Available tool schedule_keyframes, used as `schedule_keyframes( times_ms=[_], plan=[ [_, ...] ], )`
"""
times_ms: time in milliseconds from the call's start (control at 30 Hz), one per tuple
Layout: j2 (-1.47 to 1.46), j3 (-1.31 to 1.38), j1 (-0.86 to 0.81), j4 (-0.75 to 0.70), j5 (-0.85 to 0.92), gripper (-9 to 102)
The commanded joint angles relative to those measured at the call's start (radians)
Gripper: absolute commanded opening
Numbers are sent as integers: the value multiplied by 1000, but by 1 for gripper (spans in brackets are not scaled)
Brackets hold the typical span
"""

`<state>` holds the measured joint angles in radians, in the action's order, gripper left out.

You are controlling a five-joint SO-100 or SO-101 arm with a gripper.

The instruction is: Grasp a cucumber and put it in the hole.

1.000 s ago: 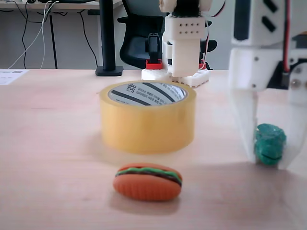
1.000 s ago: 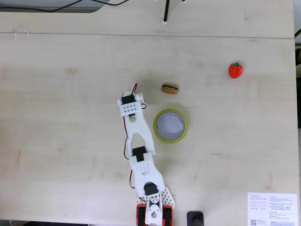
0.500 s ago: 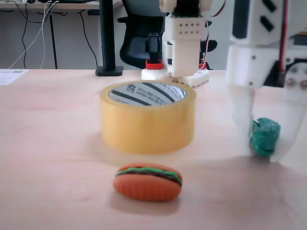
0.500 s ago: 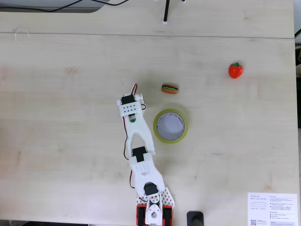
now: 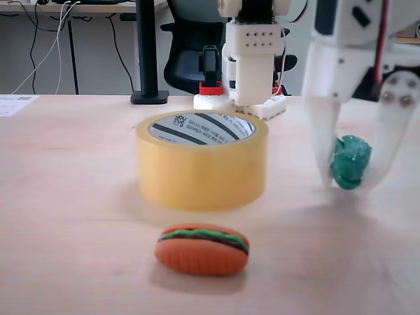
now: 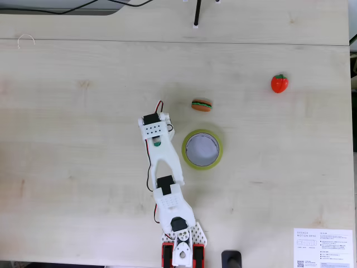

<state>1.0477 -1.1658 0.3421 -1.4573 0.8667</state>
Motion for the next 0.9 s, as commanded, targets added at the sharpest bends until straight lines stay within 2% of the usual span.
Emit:
schedule_keyframes(
  times_ms=[0, 367, 667, 867],
  plan=[
    [152, 138, -9, -72, 9, 0],
    [164, 476, -137, -295, 44, 0],
    [293, 479, -351, -324, 86, 0],
    [390, 390, -468, -325, 109, 0]
  ],
)
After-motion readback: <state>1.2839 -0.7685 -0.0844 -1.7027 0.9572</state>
